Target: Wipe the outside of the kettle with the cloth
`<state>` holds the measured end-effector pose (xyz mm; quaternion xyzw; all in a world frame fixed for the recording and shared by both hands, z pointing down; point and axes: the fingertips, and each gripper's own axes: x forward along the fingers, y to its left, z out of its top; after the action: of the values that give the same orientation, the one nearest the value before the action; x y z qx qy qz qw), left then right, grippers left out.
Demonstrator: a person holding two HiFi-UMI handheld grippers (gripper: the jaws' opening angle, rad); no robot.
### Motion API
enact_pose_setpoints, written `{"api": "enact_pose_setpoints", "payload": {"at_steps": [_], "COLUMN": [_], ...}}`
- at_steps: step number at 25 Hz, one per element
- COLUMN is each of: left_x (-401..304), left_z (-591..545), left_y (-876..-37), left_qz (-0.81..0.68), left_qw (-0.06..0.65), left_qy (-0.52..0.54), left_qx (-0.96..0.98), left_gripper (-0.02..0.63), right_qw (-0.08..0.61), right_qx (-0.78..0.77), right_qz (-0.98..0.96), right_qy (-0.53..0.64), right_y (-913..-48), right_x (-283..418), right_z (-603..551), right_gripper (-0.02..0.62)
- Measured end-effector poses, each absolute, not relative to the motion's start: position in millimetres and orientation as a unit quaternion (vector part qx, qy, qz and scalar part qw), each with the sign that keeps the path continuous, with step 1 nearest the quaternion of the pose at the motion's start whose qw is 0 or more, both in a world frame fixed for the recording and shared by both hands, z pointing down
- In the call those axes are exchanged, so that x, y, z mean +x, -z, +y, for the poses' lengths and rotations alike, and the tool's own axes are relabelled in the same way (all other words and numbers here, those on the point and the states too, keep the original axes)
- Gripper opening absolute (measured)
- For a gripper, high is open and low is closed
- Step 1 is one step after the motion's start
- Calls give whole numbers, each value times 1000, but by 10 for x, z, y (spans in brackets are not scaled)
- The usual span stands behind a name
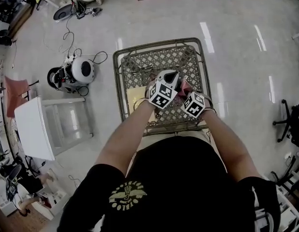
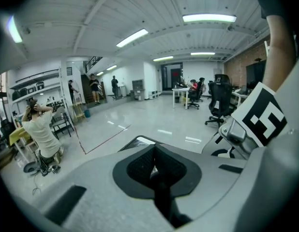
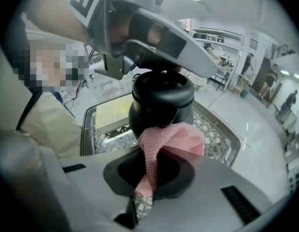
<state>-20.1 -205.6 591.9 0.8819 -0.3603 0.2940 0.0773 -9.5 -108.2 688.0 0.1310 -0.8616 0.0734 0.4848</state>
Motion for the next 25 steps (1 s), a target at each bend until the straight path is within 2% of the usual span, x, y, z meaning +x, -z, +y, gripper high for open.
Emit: {"api": "enact_pose_setpoints", "payload": {"at_steps": [4, 13, 25], "left_x": [-218, -227, -274], "left_z": [-2073, -2126, -2072], "left_y": [-5952, -5998, -6023], "left_qz": [-372, -400, -400], "left_qw": [65, 46, 47], "left_qy": [-305, -320, -330], "left_qx": [874, 858, 854], "left_gripper": [5, 5, 5], "right_qw": [511, 519, 508], "right_qx": [92, 64, 70], "right_qz": [-854, -852, -858], "right_qy": [-18, 37, 6], "right_y": [-6938, -6942, -7011], "right_x": [-40, -9, -17], "right_z": [-1218, -1678, -1438], "right_gripper": [21, 20, 20]}}
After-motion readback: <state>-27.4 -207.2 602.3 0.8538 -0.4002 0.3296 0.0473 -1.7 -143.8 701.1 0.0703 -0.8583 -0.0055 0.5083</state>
